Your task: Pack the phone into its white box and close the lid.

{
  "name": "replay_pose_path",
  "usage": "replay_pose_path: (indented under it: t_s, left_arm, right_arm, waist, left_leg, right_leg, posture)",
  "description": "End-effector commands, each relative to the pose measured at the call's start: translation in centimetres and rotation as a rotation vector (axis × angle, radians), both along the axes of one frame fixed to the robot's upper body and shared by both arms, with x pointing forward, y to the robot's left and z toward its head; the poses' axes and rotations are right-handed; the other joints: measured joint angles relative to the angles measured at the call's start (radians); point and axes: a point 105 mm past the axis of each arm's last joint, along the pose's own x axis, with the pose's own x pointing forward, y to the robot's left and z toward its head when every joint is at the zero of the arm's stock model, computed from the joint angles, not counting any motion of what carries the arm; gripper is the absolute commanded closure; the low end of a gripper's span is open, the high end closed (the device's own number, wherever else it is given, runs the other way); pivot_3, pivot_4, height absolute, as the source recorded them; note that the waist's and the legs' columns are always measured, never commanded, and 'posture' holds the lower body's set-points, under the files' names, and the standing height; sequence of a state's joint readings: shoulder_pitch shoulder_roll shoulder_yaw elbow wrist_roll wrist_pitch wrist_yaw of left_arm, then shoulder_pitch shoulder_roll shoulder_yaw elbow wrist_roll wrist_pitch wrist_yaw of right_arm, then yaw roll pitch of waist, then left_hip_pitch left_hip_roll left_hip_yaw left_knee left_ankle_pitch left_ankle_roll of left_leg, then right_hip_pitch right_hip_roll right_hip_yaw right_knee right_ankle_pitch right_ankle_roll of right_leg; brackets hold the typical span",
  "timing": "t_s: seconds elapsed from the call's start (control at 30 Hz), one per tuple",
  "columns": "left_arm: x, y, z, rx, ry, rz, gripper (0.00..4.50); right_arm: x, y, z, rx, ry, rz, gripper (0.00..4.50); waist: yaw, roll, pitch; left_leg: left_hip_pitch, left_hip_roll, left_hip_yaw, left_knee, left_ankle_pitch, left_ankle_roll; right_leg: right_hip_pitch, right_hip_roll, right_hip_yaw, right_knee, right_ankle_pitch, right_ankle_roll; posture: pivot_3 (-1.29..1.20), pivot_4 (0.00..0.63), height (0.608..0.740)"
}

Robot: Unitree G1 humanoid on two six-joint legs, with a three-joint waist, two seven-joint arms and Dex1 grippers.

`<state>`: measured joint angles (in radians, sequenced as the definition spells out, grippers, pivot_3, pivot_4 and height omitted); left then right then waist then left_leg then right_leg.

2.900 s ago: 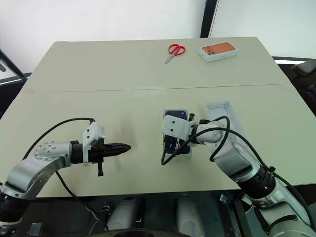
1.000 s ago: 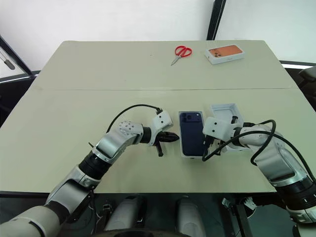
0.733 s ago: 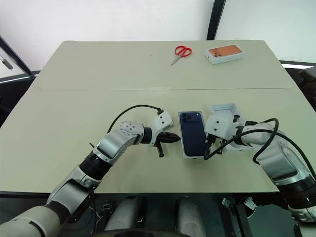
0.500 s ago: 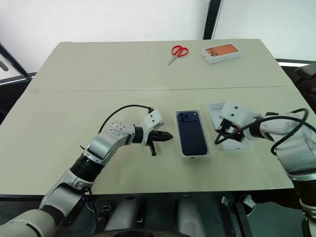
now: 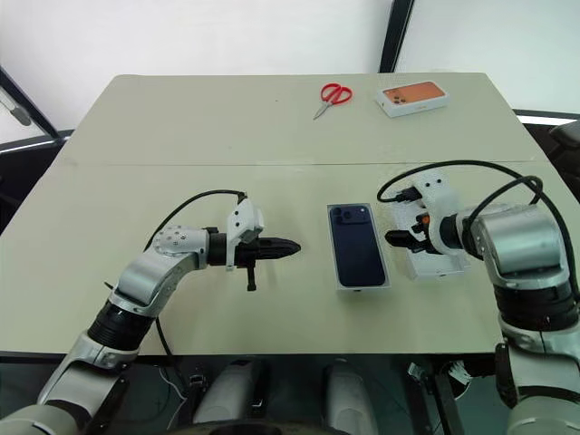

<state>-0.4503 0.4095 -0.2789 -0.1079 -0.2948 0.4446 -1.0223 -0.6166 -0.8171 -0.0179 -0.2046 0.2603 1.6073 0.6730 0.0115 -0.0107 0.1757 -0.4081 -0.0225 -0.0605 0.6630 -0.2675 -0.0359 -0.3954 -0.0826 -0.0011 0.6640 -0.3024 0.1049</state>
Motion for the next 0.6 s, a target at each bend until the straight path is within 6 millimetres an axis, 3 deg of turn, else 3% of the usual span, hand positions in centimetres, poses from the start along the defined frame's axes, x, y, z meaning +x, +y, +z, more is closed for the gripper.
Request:
replay_pose_path:
  t_s: [0.03,0.07,0.17,0.23,0.33,0.37,0.5,0.6]
  left_arm:
    - [-0.7,-0.8,1.3,-0.038,-0.052,-0.042,4.5]
    - [-0.7,-0.9,1.3,-0.042,-0.053,-0.042,4.5]
    - [-0.8,-1.2,1.3,-0.057,-0.044,-0.038,4.5]
    - [-0.9,-1.2,1.2,-0.057,-0.042,-0.034,4.5]
    - [-1.0,-0.9,1.1,-0.061,-0.032,-0.017,4.5]
    - [-1.0,-0.8,1.1,-0.064,-0.028,-0.013,4.5]
    - [-1.1,-0.6,1.1,-0.073,-0.018,-0.001,4.5]
    - [-0.9,-0.4,1.2,-0.08,-0.014,0.017,4.5]
  right_arm:
    - [0.4,-0.4,0.5,-0.005,0.025,-0.012,0.69]
    - [0.4,-0.3,0.5,-0.009,0.034,-0.008,0.69]
    - [0.4,0.5,0.4,-0.012,0.07,0.033,1.54]
    - [0.4,0.7,0.3,-0.017,0.08,0.044,2.43]
    - [0.7,0.8,0.6,-0.005,0.083,0.039,4.16]
    - [0.8,0.8,0.9,-0.002,0.079,0.036,4.44]
    - [1.4,0.7,1.9,0.013,0.042,0.009,4.44]
    - [2.4,1.0,4.2,0.082,-0.036,-0.016,4.44]
  waist:
    - [-0.003,0.0,0.0]
    - [-0.003,0.0,0.0]
    - [-0.007,0.0,0.0]
    - [-0.009,0.0,0.0]
    - [-0.011,0.001,0.0]
    - [-0.011,0.001,0.0]
    - [-0.014,0.001,0.0]
    - [-0.019,0.001,0.0]
  left_leg:
    - [0.0,0.0,0.0,0.0,0.0,0.0]
    - [0.0,0.0,0.0,0.0,0.0,0.0]
    - [0.0,0.0,0.001,0.0,0.0,0.0]
    - [0.0,0.001,0.001,0.0,0.0,0.0]
    - [0.0,0.001,0.0,0.0,0.0,0.001]
    - [0.0,0.001,0.001,0.0,0.0,0.001]
    - [0.0,0.001,0.001,0.0,0.0,0.001]
    - [0.0,0.001,0.0,0.0,0.0,0.001]
  right_leg:
    - [0.0,0.0,0.0,0.0,0.0,0.0]
    - [0.0,0.0,0.0,0.0,0.0,0.0]
    - [-0.001,0.0,0.0,0.001,0.0,0.0]
    - [-0.001,0.001,0.0,0.001,0.0,0.0]
    - [-0.001,0.001,0.0,0.001,0.0,0.0]
    - [-0.001,0.001,0.0,0.001,0.0,0.0]
    - [-0.001,0.001,0.0,0.001,0.0,0.0]
    - [-0.001,0.001,0.0,0.001,0.0,0.0]
  posture:
    - [0.0,0.15,0.74]
    - [0.0,0.15,0.74]
    - [0.0,0.15,0.74]
    - [0.0,0.15,0.74]
    - [0.0,0.15,0.74]
    - [0.0,0.15,0.74]
    - [0.0,0.15,0.74]
    - [0.0,0.15,0.74]
